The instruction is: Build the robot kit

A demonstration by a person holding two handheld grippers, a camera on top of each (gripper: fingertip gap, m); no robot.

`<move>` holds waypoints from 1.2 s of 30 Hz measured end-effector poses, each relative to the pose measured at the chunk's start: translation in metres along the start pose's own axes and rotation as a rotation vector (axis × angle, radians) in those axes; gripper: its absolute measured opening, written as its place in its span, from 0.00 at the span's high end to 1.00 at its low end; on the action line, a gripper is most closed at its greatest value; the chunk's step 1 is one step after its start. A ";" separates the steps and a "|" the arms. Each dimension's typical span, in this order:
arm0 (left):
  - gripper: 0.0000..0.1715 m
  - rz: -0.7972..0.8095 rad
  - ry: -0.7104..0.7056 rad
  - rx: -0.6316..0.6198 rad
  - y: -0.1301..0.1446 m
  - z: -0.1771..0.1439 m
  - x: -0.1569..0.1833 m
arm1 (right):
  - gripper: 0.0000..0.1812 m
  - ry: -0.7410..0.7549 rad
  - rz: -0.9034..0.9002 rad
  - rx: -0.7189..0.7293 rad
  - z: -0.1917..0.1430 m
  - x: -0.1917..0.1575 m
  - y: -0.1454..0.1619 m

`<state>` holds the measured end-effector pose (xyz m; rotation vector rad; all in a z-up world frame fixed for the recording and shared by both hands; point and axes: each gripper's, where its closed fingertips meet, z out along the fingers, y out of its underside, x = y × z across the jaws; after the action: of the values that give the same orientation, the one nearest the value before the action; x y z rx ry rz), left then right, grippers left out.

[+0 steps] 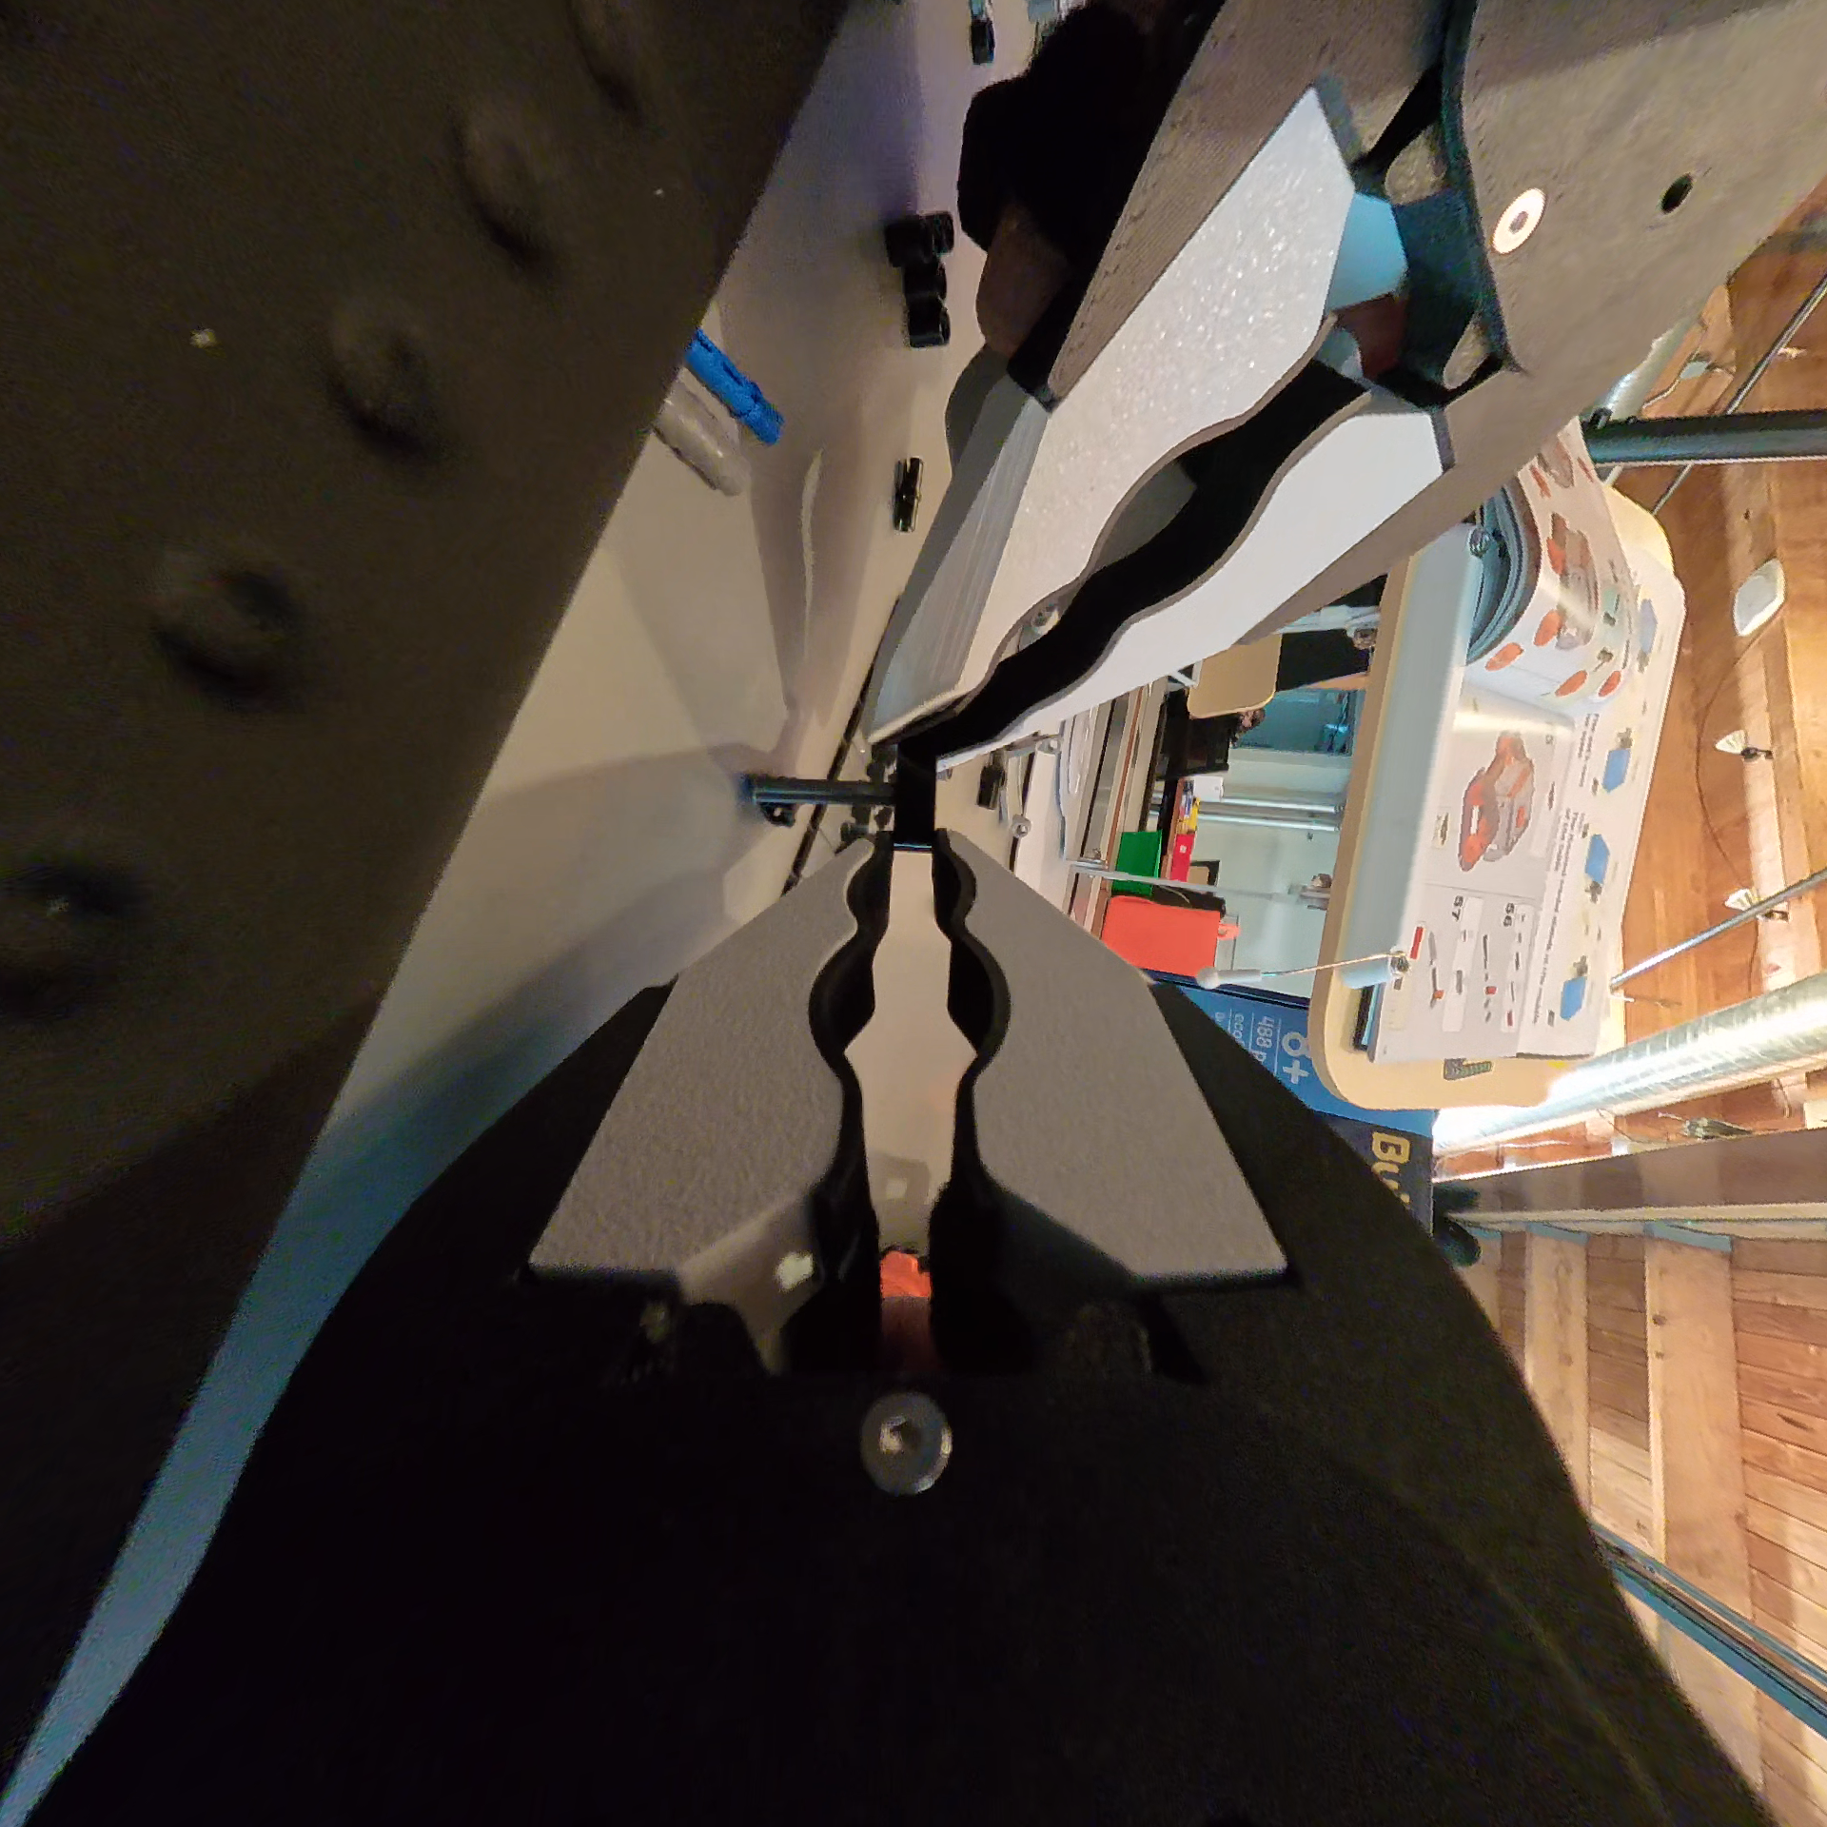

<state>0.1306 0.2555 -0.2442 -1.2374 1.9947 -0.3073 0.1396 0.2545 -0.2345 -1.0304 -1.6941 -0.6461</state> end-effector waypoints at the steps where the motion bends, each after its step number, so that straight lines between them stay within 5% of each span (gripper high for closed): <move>1: 0.94 0.010 -0.007 -0.001 -0.002 0.001 0.000 | 0.97 -0.002 -0.001 0.004 -0.002 -0.001 0.000; 14: 0.94 0.192 -0.029 -0.067 -0.006 0.014 0.019 | 0.94 -0.206 0.091 0.005 -0.024 -0.028 0.006; 26: 0.94 0.274 -0.052 -0.059 -0.016 0.017 0.024 | 0.95 -0.516 0.903 0.099 -0.029 -0.020 -0.009; 36: 0.91 0.217 -0.023 -0.016 -0.016 0.010 0.023 | 1.00 -0.622 1.041 0.110 -0.028 -0.020 -0.014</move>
<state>0.1425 0.2295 -0.2527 -1.0174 2.0928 -0.1698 0.1431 0.2190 -0.2425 -1.9203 -1.3596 0.4837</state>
